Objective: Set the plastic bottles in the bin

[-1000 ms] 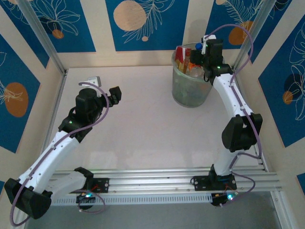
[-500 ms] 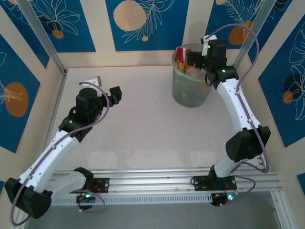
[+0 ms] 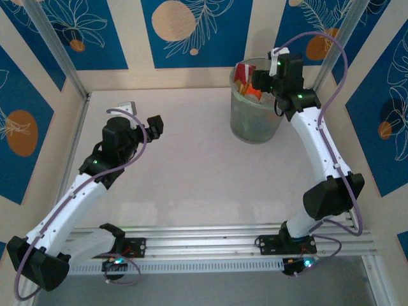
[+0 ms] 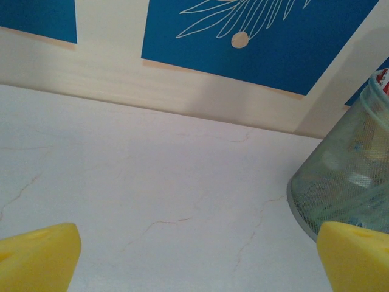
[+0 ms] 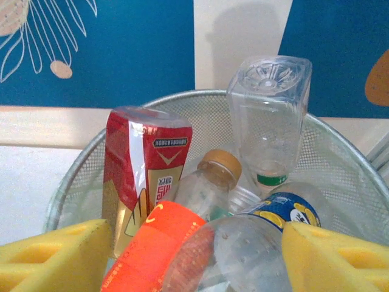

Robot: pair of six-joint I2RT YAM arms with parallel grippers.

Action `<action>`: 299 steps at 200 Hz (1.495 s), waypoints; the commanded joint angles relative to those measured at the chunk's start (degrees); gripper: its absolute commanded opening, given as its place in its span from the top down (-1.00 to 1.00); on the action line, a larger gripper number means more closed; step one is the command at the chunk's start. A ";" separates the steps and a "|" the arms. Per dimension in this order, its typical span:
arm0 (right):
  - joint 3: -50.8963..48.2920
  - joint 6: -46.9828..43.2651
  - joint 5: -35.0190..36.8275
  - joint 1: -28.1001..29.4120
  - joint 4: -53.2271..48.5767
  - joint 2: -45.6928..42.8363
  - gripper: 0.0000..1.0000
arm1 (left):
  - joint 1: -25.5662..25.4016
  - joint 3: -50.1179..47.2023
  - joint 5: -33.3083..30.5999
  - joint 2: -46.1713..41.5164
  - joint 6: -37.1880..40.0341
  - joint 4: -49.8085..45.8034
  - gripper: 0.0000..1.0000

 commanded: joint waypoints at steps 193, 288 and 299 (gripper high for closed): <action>2.96 1.66 8.13 2.90 2.64 -0.85 -0.56 | 0.82 1.37 0.84 0.72 -0.17 0.75 -0.99; 33.43 8.99 15.76 1.59 -4.39 20.81 -0.70 | 0.82 1.57 0.96 1.06 1.05 0.67 -0.99; 40.48 9.56 16.88 1.38 -7.79 25.42 -0.70 | 0.82 1.57 1.06 1.15 1.15 0.61 -0.99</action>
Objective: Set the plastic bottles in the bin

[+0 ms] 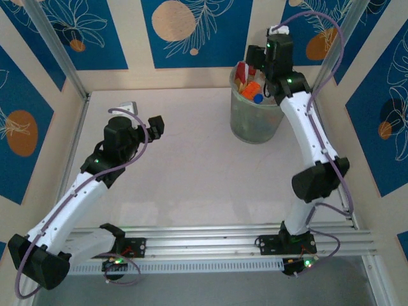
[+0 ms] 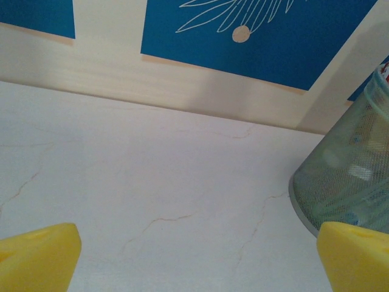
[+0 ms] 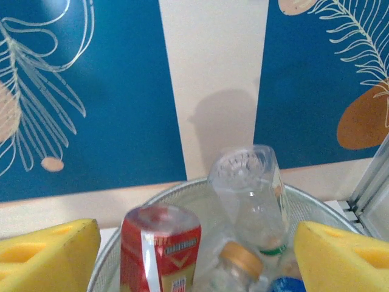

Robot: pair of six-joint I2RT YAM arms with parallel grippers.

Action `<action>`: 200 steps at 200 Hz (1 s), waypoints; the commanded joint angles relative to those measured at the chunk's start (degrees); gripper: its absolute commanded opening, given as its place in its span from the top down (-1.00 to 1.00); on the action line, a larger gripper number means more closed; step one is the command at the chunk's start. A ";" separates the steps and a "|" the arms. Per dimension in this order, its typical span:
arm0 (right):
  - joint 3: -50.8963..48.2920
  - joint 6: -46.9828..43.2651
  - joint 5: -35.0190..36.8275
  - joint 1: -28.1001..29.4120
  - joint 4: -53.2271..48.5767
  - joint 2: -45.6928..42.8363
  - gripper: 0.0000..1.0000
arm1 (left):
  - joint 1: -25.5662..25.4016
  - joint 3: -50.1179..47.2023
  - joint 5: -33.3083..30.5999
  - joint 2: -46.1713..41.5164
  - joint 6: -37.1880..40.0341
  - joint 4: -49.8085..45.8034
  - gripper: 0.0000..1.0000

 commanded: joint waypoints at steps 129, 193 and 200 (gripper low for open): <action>23.09 1.53 -4.39 -5.48 -15.15 20.25 -0.24 | 0.80 1.55 2.76 2.02 1.42 1.54 -0.99; 20.44 -0.87 -10.99 -4.77 -15.16 18.98 -0.14 | 0.79 1.72 2.80 2.01 1.30 1.18 -0.99; 20.03 -0.88 -10.46 -4.66 -15.39 18.61 -0.14 | 0.80 1.74 2.80 1.97 1.24 1.26 -0.99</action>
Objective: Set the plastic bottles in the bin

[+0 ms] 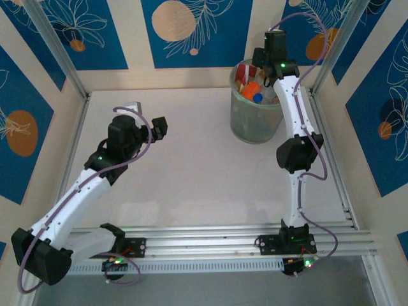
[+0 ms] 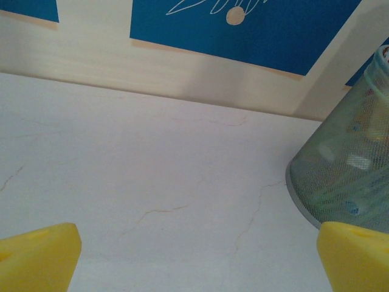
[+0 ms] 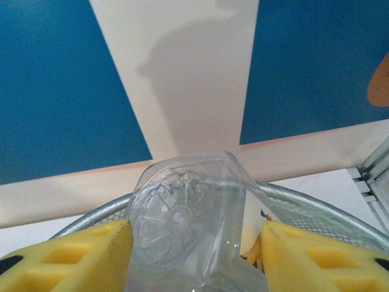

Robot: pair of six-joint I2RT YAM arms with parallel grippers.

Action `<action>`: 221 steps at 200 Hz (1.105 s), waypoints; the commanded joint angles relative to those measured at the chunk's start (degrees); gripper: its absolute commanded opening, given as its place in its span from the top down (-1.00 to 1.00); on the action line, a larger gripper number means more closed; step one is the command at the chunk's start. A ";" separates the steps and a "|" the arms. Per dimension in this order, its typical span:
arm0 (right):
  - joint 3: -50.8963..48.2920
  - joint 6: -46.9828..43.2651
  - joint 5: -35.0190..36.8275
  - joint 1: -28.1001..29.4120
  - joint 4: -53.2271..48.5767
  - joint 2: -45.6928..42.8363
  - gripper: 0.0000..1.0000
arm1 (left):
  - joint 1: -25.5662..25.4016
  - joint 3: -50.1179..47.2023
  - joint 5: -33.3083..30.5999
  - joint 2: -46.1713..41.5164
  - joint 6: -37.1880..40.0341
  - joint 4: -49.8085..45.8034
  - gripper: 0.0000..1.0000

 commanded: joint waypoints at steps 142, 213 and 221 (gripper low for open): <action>-30.45 -2.05 8.47 7.60 3.13 -30.62 -0.99 | 0.84 0.18 -7.74 -6.66 4.67 -3.38 -0.99; -89.93 12.21 16.07 10.49 11.53 -75.80 -0.98 | 1.49 -19.53 -23.88 -23.08 14.14 4.22 -0.99; -94.55 12.53 16.97 10.41 12.43 -79.35 -0.98 | 1.59 -22.59 -24.61 -24.52 15.98 7.30 -0.99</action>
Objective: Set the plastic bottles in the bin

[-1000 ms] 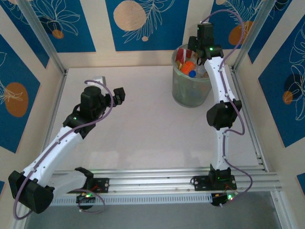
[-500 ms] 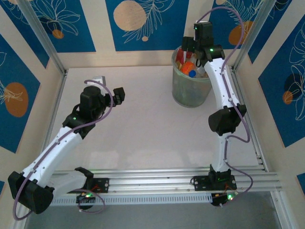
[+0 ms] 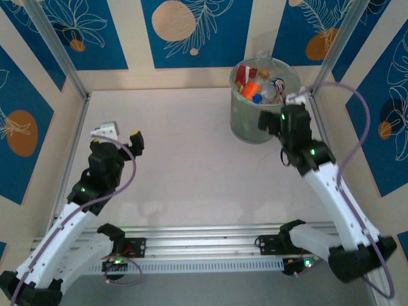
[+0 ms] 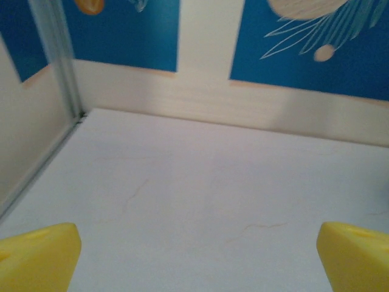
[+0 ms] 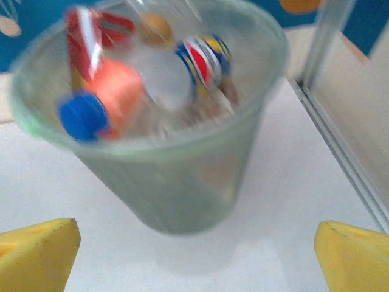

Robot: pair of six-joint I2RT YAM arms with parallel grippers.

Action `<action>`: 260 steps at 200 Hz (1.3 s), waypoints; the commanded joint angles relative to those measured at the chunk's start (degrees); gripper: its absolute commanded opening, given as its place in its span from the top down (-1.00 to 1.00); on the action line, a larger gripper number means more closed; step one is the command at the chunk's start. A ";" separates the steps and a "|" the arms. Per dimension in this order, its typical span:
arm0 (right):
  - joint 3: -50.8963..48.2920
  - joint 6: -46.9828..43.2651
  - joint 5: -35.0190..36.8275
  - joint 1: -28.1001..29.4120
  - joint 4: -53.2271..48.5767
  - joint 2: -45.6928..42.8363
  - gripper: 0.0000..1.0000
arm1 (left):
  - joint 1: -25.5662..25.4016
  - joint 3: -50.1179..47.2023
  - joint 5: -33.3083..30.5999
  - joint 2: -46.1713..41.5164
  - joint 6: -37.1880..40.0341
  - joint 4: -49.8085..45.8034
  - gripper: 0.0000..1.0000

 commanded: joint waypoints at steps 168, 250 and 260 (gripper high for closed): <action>-46.01 -12.16 -23.18 -17.94 65.59 5.88 -0.99 | 21.24 -28.24 21.10 25.54 17.30 55.33 -0.99; -45.90 -11.46 -29.13 -19.74 77.21 18.54 -0.98 | 22.59 -25.67 29.65 39.42 16.64 64.85 -0.99; -45.70 -10.85 -30.30 -20.16 78.52 20.23 -0.98 | 22.51 -24.82 30.60 41.71 17.11 65.53 -0.99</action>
